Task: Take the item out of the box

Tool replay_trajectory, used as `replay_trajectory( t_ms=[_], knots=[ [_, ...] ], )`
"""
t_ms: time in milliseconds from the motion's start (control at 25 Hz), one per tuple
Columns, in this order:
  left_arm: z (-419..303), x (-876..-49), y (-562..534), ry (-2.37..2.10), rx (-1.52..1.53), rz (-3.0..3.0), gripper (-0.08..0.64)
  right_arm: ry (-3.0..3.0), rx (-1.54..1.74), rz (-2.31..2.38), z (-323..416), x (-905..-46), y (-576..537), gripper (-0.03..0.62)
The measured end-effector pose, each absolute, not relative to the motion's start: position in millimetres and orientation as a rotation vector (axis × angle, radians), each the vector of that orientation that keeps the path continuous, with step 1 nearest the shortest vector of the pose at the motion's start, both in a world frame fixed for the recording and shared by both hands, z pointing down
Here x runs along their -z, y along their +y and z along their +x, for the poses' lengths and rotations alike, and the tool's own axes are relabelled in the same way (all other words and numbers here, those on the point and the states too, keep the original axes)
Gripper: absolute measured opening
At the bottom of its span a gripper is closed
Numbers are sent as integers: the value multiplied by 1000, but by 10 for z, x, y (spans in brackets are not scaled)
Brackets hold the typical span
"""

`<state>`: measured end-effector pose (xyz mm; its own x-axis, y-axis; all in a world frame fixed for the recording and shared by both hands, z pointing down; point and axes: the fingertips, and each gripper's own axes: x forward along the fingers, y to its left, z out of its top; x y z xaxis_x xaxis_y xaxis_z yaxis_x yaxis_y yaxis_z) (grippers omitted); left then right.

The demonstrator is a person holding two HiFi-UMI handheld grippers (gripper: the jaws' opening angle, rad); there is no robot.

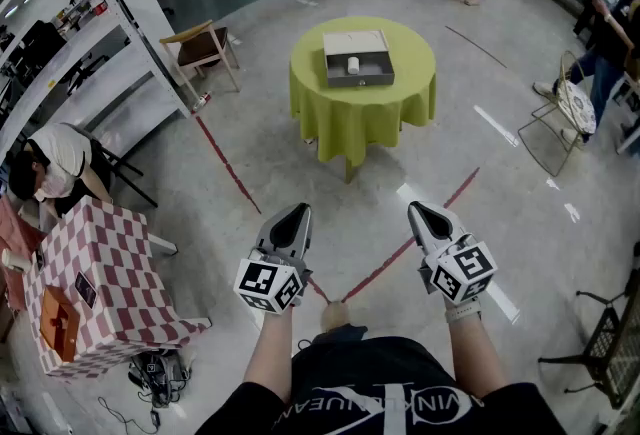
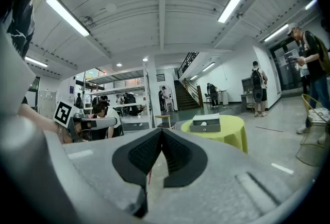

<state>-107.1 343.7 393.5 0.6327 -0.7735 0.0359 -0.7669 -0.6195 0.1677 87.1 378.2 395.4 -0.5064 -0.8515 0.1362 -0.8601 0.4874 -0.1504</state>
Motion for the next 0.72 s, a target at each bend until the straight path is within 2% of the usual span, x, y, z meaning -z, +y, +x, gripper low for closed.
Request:
replay_trajectory(
  t_ms=[720],
  knots=[
    [-1436,-4068,2482,-1151,32,2726,21,-2626,-345,1680,487,-3992,2875,6]
  ],
)
